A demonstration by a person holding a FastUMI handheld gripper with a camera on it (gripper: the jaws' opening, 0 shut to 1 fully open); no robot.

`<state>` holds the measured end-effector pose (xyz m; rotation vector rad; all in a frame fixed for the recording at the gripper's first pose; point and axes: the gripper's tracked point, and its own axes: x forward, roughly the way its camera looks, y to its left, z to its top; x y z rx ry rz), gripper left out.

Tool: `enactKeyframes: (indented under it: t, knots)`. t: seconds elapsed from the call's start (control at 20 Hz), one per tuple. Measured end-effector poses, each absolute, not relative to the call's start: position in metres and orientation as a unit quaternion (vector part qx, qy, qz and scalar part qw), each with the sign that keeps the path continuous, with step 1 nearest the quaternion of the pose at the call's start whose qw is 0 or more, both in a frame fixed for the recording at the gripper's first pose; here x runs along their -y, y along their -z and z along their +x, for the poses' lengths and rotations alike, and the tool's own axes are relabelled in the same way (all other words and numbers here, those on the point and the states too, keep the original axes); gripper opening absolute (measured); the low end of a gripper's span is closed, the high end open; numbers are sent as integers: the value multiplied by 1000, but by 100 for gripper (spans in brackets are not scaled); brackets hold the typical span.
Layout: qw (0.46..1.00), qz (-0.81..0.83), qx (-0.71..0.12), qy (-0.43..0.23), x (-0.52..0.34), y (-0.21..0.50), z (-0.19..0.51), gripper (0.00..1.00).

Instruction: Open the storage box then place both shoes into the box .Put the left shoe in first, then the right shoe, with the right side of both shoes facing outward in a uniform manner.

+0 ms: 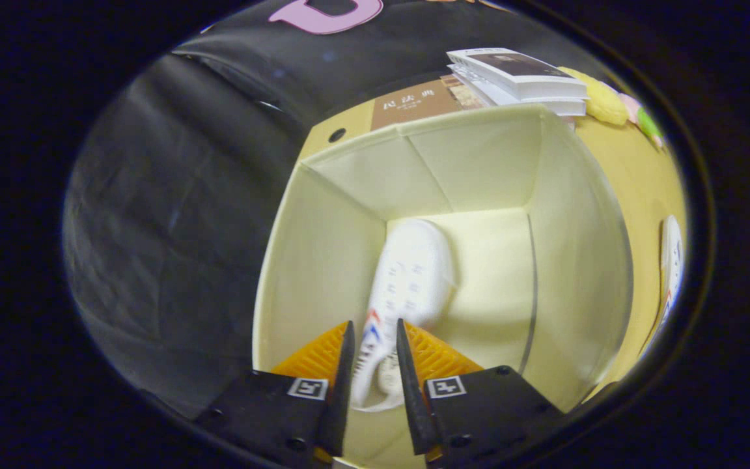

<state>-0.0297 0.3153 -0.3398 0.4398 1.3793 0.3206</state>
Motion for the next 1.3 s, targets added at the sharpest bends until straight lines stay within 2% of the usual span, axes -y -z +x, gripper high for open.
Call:
enactKeyframes:
  t: [0.25, 0.45, 0.7, 1.3]
  knots:
    - [746, 193, -613, -174, -307, 317, -32, 96]
    - [756, 193, -592, -203, -293, 282, -32, 99]
    - [779, 200, -560, -198, -243, 248, -21, 100]
    - [817, 168, -537, -124, -79, 239, -22, 100]
